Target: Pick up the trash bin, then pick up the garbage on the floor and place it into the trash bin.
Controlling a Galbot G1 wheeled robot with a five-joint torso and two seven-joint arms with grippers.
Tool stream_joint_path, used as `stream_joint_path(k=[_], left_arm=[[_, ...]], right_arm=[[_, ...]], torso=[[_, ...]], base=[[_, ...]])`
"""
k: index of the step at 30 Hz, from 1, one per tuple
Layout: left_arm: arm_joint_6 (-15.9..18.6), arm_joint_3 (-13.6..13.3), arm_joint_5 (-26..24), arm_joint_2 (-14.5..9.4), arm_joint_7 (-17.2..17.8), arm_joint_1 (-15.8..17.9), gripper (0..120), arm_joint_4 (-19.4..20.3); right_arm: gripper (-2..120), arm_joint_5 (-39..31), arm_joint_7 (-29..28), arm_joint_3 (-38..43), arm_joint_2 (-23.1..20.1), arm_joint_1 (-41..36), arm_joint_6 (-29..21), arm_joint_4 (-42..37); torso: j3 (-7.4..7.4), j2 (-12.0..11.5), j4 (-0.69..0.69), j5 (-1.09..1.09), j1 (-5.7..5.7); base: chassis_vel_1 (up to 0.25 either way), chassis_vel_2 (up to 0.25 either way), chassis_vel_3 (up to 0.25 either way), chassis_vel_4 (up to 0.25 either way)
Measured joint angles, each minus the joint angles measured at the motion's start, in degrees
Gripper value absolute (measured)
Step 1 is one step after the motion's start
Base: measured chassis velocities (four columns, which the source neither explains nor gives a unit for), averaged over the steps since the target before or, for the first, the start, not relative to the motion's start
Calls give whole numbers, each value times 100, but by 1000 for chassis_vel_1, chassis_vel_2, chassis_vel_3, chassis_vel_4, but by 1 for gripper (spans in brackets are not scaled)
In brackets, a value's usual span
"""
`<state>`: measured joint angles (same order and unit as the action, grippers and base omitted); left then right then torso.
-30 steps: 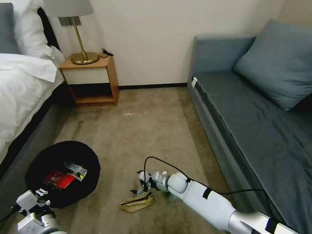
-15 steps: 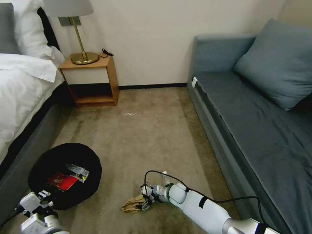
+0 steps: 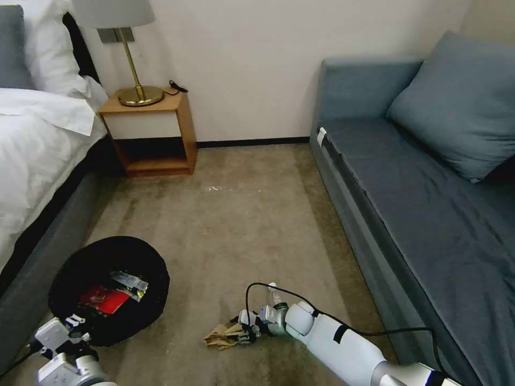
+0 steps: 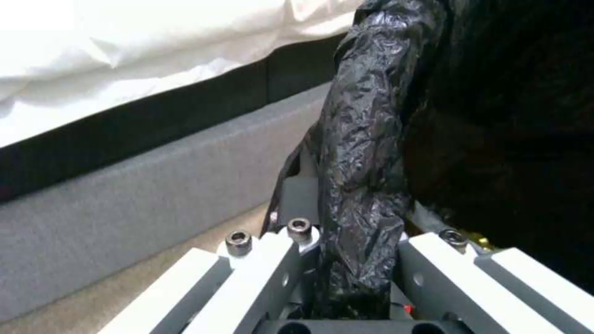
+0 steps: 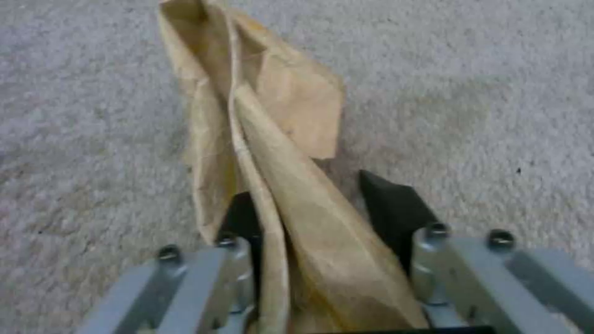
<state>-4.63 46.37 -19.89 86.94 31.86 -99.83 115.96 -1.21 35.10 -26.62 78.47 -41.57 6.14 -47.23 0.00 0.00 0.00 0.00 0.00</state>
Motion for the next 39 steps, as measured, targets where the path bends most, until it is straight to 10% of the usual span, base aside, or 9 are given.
stream_joint_path(k=[11,39], left_arm=[[-4,-19,2,27,0,-2,3,-8],[32,-168,359,382,-3,135,3,-139]], right_arm=[[2,-104,11,87,18,0,73,59],[1,-3297,-1198,172,410,598,188,-1533]], torso=[[0,0,-1,-2,0],[0,0,0,0,0]], base=[[0,0,0,0],[0,0,0,0]])
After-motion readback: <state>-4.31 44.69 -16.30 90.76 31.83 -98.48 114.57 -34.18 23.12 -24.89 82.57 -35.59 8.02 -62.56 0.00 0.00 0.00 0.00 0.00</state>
